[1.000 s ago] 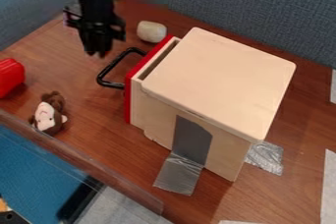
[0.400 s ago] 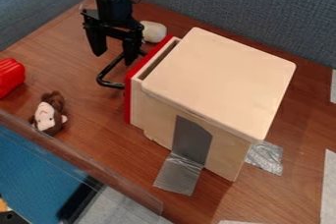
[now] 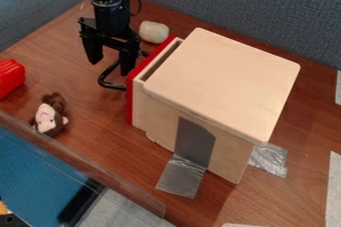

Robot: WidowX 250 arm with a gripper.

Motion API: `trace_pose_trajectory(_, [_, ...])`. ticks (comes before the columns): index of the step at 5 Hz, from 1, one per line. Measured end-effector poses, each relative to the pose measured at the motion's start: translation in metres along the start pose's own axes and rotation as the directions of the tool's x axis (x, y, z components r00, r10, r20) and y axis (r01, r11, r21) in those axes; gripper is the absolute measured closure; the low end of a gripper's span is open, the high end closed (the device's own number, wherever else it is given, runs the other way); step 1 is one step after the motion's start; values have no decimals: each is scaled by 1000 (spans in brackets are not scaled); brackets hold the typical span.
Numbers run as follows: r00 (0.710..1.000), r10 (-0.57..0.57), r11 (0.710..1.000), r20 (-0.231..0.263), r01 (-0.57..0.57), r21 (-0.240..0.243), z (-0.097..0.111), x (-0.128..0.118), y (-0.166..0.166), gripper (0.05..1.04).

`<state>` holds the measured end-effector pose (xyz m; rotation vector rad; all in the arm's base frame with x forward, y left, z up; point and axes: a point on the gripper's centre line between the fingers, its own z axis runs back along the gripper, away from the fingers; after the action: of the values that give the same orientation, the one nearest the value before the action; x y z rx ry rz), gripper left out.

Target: Open the drawer

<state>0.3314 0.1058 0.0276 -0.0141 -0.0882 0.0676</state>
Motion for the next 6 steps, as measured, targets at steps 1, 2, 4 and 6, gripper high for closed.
trace_pose_trajectory(1, [1000, 5, 1000, 1, -5, 8, -1, 0, 2, 444])
trace_pose_trajectory(2, [1000, -7, 1000, -4, 7, 29, -2, -2, 5, 741])
trace_pose_trajectory(4, [1000, -15, 994, -5, 16, 110, -3, -4, 30, 968])
trace_pose_trajectory(6, [1000, 2, 991, -4, -1, 134, -2, -2, 58, 968])
